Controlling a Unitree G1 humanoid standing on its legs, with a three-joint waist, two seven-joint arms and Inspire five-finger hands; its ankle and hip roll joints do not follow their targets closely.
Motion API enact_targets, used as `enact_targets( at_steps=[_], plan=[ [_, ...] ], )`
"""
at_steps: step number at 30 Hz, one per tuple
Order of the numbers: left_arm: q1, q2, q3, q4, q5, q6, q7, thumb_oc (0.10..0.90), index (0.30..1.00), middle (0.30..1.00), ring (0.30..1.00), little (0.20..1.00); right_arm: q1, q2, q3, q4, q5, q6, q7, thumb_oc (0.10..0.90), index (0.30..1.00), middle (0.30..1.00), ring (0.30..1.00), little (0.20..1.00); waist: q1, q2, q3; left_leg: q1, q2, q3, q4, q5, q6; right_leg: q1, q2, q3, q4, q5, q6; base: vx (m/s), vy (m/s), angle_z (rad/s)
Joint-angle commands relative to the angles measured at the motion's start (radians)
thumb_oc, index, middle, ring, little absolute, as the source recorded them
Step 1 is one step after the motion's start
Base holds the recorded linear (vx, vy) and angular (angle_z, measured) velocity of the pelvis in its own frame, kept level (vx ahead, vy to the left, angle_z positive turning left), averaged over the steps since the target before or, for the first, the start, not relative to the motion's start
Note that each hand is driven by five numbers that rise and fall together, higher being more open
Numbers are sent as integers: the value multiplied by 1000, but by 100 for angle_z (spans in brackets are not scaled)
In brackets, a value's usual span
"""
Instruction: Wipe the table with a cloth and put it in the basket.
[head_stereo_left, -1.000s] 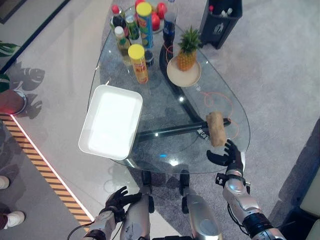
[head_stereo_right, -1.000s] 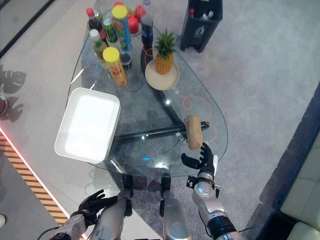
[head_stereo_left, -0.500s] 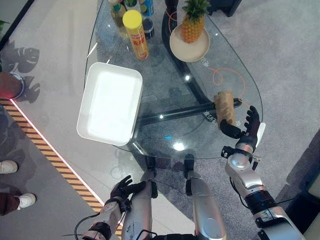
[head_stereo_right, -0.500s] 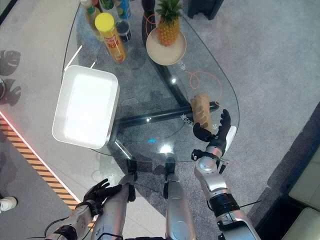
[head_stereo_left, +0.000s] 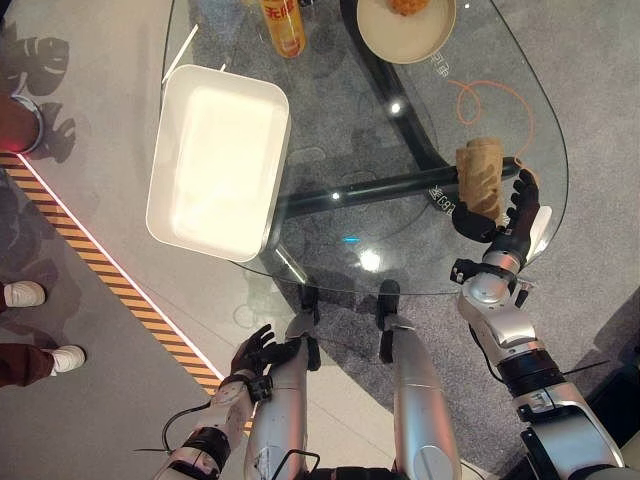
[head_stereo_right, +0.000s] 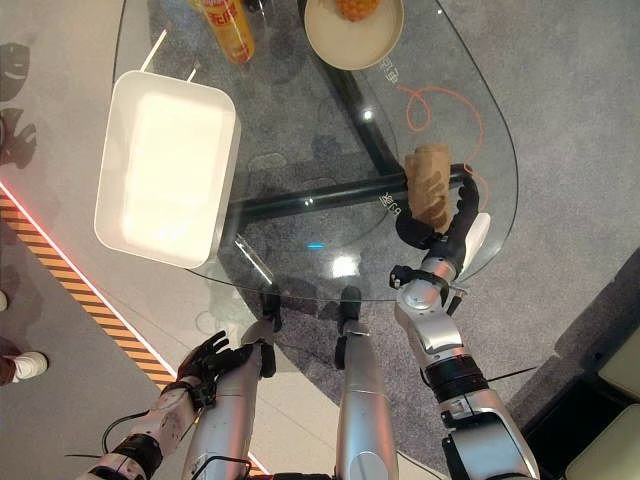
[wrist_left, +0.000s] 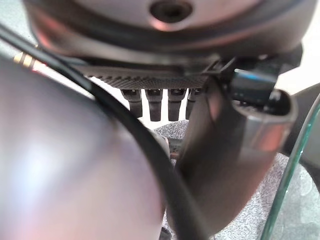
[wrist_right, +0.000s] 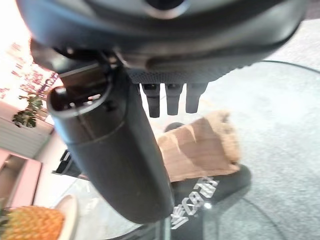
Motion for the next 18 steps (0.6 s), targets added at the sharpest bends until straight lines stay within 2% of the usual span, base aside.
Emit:
enact_targets(
  at_steps=[1, 18],
  plan=[
    [103, -13, -44, 12, -23, 31, 45, 800, 900, 900, 900, 900, -8, -95, -23, -100, -8, -21, -80, 800, 900, 900, 900, 900, -11, -8, -15, -74, -68, 13, 204, -174, 14, -22, 31, -82, -112, 96, -12, 56, 27, -3],
    [86, -9, -92, -29, -56, 32, 56, 800, 900, 900, 900, 900, -110, -167, -5, 10, 18, 38, -142, 800, 900, 900, 900, 900, -1, 23, -15, -191, -72, -8, 236, -166, 20, -153, 28, -66, -76, 112, -10, 4, 4, 0]
  ],
)
